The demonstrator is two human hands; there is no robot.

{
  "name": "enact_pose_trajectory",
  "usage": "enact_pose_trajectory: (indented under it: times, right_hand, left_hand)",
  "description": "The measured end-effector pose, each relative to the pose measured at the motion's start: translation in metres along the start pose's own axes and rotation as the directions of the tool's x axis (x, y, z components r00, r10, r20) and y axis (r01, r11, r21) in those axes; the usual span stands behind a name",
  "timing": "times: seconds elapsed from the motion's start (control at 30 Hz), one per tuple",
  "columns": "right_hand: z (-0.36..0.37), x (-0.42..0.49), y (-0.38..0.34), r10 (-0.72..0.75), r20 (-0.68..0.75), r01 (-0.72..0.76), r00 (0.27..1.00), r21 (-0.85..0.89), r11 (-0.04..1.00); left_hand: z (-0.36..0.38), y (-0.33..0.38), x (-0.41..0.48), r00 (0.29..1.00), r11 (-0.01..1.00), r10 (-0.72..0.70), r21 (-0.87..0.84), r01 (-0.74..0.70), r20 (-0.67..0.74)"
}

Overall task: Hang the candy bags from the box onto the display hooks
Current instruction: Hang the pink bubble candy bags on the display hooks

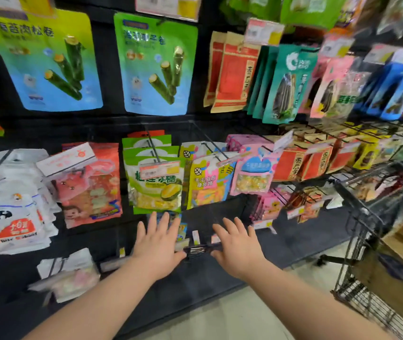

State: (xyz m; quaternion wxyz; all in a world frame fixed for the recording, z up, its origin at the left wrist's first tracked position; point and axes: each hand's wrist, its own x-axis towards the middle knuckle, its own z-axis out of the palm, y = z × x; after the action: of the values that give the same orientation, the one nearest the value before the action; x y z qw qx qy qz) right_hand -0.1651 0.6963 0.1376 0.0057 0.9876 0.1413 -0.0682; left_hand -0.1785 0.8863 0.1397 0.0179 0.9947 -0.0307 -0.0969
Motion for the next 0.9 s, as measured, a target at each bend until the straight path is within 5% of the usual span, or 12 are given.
enact_pose_trajectory:
  times: [0.37,0.9]
  right_hand:
    - [0.008,-0.16,0.253,0.394,0.057,-0.395,0.917,0.012,0.919]
    - [0.048,-0.296,0.455,0.775,0.153,-0.789,0.614,0.138,0.598]
  left_hand:
    - [0.001,0.289,0.0,0.938,0.936,0.345,0.057,-0.347,0.039]
    - [0.03,0.558,0.029,0.713,0.706,0.676,0.115,-0.699,0.184]
